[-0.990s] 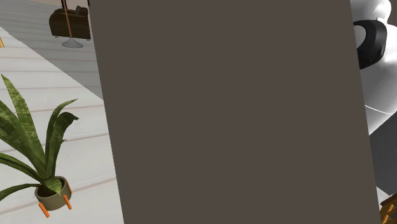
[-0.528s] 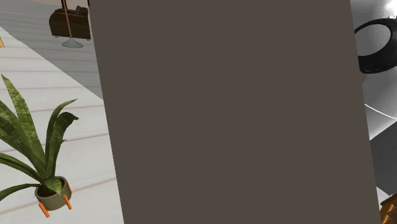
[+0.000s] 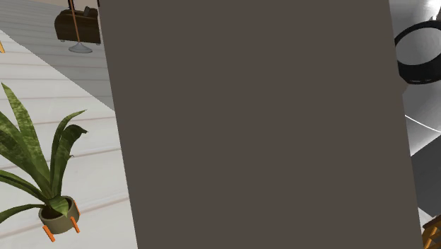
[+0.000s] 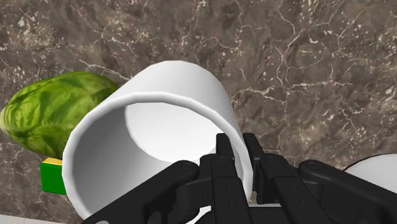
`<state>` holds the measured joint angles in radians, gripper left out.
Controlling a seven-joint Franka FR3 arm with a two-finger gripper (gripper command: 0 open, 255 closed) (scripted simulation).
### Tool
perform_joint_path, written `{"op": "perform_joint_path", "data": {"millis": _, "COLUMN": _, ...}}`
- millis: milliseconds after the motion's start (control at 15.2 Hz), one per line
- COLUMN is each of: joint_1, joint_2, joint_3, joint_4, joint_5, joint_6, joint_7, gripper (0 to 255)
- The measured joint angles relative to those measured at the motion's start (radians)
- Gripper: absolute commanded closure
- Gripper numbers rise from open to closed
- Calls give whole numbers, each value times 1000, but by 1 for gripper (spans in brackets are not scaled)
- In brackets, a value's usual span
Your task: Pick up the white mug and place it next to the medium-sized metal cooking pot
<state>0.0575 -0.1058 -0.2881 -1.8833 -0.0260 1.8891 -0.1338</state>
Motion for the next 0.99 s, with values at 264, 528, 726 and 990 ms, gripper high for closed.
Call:
{"op": "perform_joint_path", "data": {"millis": 264, "joint_1": 42, "joint_2": 15, "joint_3": 52, "joint_4": 10, "joint_5": -1, "joint_6": 3, "joint_7": 94, "gripper": 255}}
{"op": "perform_joint_path", "data": {"millis": 528, "joint_1": 83, "joint_2": 49, "joint_3": 100, "joint_4": 50, "joint_5": -1, "joint_6": -6, "joint_7": 183, "gripper": 255}}
{"op": "perform_joint_path", "data": {"millis": 726, "joint_1": 112, "joint_2": 90, "joint_3": 132, "joint_4": 86, "joint_5": 1, "joint_6": -2, "joint_7": 243, "gripper": 255}}
{"op": "perform_joint_path", "data": {"millis": 990, "joint_1": 153, "joint_2": 133, "joint_3": 173, "joint_4": 146, "joint_5": -2, "joint_6": -22, "joint_7": 327, "gripper": 255}}
